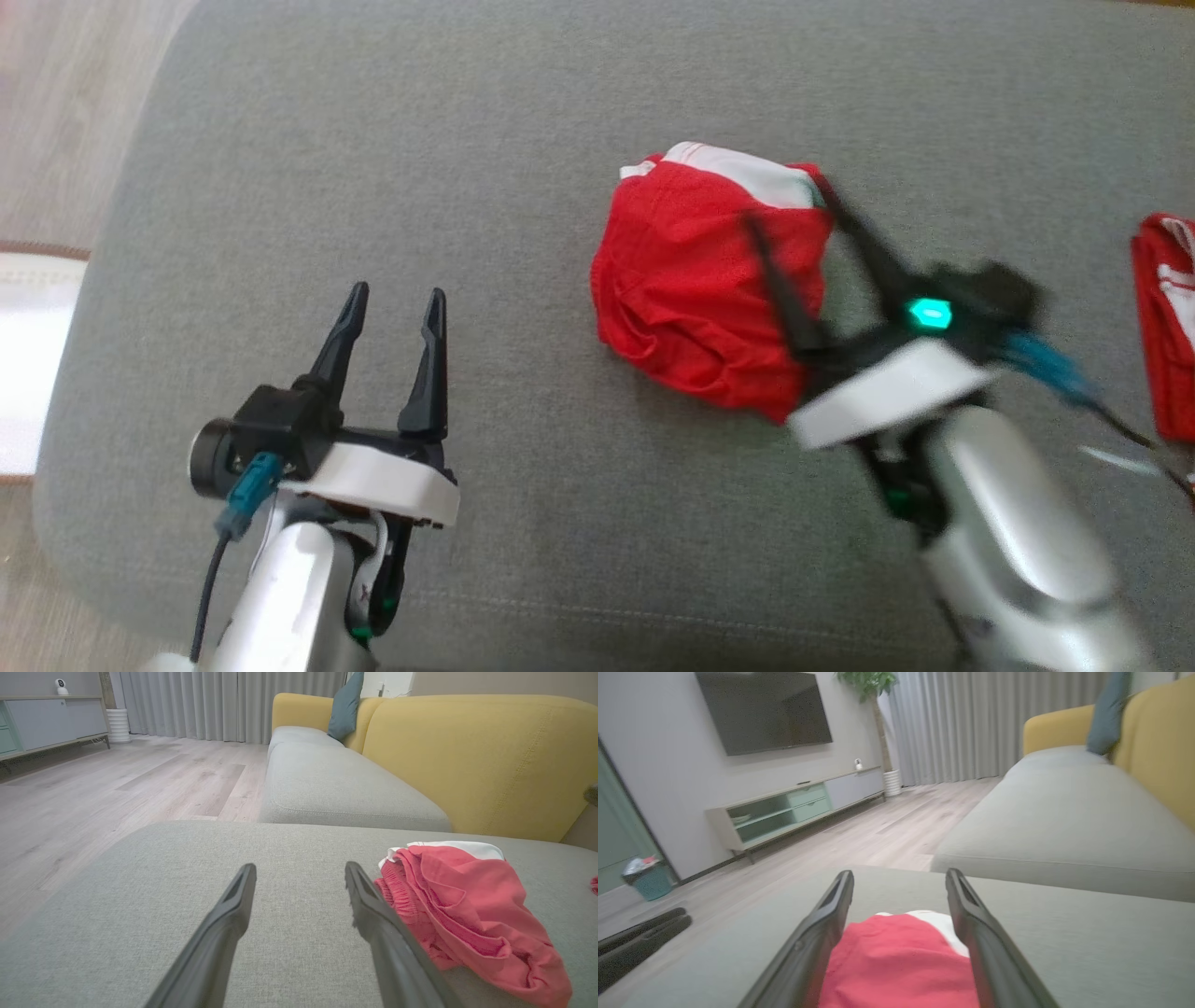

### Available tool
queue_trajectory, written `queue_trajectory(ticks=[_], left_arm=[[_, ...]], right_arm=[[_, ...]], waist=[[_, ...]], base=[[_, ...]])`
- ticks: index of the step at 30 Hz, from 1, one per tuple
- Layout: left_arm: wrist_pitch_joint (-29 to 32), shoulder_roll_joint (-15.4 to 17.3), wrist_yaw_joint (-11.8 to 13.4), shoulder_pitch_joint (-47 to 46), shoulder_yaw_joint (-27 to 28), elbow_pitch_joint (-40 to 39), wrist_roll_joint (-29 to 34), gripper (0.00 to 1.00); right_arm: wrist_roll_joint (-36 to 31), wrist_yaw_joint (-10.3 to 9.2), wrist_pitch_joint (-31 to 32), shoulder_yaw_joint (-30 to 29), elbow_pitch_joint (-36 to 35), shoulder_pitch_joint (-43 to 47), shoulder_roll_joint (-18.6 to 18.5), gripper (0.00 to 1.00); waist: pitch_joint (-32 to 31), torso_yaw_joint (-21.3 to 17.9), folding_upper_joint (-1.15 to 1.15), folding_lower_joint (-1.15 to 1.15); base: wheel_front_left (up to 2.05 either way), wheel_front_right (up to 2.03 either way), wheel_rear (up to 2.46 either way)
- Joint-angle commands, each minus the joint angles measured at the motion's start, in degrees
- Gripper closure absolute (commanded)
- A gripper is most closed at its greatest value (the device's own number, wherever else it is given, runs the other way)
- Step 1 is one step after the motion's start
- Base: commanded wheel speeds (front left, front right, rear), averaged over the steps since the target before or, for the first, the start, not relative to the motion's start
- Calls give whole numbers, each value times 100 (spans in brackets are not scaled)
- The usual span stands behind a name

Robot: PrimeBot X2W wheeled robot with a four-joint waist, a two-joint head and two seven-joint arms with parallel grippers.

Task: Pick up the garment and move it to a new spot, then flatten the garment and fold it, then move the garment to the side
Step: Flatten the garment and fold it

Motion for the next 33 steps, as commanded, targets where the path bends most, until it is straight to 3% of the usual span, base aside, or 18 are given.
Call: queue_trajectory(ticks=[1, 7, 12, 33], left_arm=[[-30, 92, 37, -25, 207, -207, 54, 0], [-30, 176, 87, 53, 292, -269, 109, 0], [-30, 267, 168, 150, 388, -354, 147, 0], [162, 515, 393, 971, 356, -593, 213, 0]], right_arm=[[-115, 21, -52, -211, -340, 222, -5, 0], [-584, 21, 217, -1632, -1112, 1153, -46, 0], [-805, 21, 471, -2334, -1644, 1858, 73, 0], [-1032, 21, 1100, -2668, -2415, 3184, 355, 0]], waist=[[-48, -74, 0, 0], [-149, -236, 0, 0], [-259, -362, 0, 0], [-1183, -596, 0, 0]], base=[[0, 0, 0], [0, 0, 0], [0, 0, 0], [0, 0, 0]])
